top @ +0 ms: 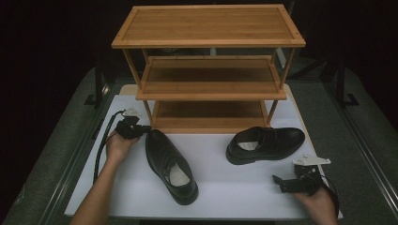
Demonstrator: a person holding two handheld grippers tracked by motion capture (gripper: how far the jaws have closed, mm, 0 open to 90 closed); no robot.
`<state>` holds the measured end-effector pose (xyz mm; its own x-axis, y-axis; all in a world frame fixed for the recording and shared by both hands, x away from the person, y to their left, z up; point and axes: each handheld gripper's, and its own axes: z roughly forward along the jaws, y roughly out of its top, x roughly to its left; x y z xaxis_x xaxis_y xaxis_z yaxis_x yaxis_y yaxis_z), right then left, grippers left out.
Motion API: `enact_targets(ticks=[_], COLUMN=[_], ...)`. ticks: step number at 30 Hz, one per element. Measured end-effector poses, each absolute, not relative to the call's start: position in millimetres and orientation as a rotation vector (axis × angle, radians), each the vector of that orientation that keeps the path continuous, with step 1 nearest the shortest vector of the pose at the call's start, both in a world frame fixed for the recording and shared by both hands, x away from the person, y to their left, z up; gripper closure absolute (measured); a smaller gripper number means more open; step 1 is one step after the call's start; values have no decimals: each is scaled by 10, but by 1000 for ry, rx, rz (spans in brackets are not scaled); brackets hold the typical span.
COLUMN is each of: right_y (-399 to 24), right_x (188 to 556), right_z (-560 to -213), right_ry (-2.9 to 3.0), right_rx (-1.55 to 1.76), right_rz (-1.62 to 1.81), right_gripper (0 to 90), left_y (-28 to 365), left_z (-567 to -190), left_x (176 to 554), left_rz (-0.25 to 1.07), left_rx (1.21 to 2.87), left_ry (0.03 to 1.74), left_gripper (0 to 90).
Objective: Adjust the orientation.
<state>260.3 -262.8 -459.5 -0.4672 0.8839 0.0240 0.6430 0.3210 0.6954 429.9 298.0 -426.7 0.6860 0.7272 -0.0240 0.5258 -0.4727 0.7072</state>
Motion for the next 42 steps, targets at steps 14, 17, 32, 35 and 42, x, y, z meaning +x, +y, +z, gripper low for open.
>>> enact_targets(ticks=[14,17,32,35,42], right_y=[-2628,-2628,-2628,-2628,-2628], right_x=[2602,2603,2601,2601,2601], right_z=[-4595,-4595,-4595,-4595,-4595], right_ry=[2232,2232,2230,2231,2231], right_rx=[1360,1360,1359,1359,1359], right_rz=[922,922,924,922,922], right_gripper=[16,16,16,16,16], left_y=[2719,2700,2940,2979,3016], left_z=[-4291,-4291,-4143,-4113,-4117], left_x=[4221,4218,3910,3681,3274], left_rz=[352,356,392,398,372], left_rx=[2201,2206,2152,2148,2148], left_ry=[890,884,935,917,888], left_gripper=[900,900,900,900,900])
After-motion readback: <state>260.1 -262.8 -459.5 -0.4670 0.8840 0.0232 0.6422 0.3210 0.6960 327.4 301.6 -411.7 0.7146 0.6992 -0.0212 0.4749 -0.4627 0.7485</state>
